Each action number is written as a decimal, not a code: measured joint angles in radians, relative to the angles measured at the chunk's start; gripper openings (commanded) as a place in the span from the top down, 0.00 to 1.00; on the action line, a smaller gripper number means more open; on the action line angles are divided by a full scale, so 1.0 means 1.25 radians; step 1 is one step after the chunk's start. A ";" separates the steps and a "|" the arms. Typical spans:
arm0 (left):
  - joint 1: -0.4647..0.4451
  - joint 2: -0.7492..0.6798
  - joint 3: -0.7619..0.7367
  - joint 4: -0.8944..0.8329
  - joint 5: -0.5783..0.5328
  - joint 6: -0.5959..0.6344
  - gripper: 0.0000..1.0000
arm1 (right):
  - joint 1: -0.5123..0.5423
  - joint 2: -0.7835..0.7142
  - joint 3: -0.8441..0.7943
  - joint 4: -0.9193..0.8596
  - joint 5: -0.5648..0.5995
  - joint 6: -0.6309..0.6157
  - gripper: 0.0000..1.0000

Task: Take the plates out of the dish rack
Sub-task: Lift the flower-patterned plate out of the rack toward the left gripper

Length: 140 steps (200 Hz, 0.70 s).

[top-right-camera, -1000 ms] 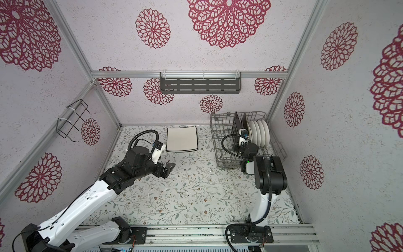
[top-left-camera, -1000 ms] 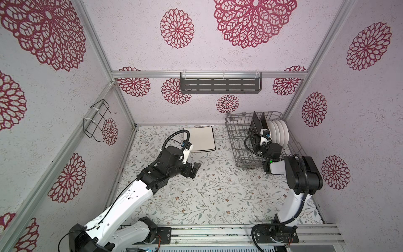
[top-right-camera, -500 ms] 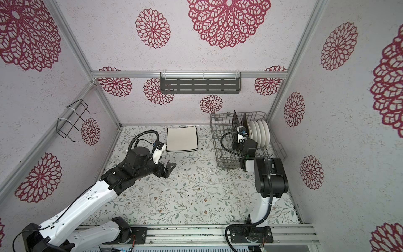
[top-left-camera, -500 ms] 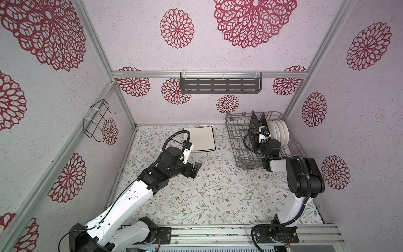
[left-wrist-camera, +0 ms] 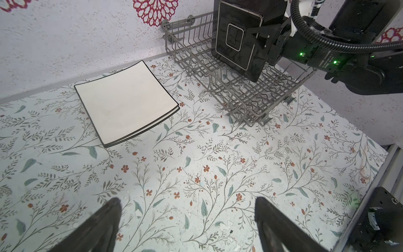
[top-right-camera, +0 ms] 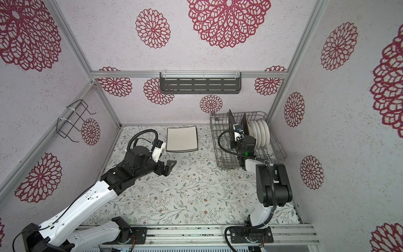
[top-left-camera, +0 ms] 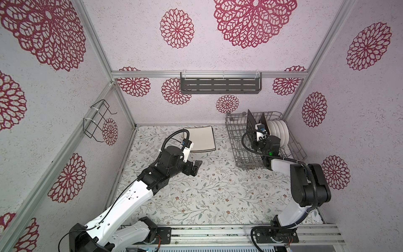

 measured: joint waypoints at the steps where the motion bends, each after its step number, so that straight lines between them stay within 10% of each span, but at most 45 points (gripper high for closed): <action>1: 0.000 -0.001 0.000 0.000 0.000 0.000 0.03 | 0.001 -0.001 0.000 -0.001 0.000 0.000 1.00; 140: 0.294 0.001 0.097 0.189 0.431 -0.279 0.03 | 0.319 -0.243 0.026 -0.275 0.069 -0.306 1.00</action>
